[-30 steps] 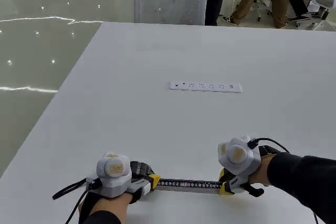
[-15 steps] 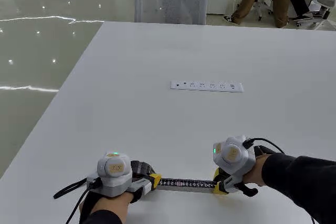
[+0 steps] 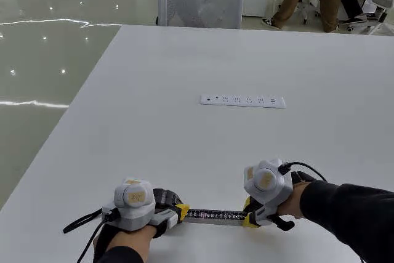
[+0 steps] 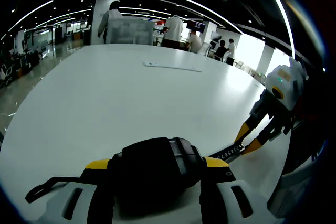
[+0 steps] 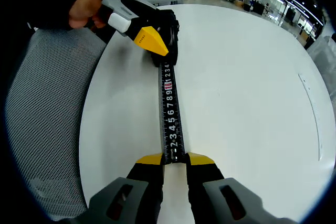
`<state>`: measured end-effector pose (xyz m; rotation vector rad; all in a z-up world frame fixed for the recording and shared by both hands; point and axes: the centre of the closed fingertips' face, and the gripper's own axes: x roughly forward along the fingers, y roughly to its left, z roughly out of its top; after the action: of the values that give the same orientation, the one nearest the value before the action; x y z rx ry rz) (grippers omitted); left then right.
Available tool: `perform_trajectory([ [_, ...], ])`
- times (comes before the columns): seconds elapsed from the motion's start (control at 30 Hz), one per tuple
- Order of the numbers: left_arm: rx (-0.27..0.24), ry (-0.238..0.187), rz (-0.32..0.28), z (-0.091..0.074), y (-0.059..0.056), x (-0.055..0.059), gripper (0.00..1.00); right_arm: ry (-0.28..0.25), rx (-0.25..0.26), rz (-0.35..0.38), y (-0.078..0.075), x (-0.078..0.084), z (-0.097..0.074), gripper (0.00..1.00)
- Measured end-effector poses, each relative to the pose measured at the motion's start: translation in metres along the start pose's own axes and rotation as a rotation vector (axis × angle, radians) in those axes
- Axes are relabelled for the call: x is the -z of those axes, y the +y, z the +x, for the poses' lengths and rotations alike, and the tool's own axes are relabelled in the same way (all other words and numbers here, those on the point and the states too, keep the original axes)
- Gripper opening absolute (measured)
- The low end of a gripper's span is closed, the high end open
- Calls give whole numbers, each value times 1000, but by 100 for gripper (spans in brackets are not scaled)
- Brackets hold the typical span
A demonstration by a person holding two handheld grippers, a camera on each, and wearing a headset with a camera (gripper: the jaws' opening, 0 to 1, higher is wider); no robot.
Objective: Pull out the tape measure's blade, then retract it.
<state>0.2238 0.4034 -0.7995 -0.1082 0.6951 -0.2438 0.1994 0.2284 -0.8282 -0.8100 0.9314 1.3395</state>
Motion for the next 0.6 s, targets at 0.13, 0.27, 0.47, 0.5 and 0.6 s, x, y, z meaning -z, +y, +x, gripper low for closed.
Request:
perform_trajectory([
  [0.13,-1,-1,1,0,0,0,62,-9,-1,6,0,-4,3,13],
  [0.27,-1,-1,0,0,1,0,62,-15,-1,11,0,-9,5,13],
  [0.47,2,-1,0,-1,1,0,62,-25,4,10,1,-15,9,13],
  [0.5,3,-1,-1,-1,1,0,62,-31,8,10,0,-16,9,13],
  [0.6,5,-2,-6,-1,1,0,62,-38,13,12,0,-18,9,12],
])
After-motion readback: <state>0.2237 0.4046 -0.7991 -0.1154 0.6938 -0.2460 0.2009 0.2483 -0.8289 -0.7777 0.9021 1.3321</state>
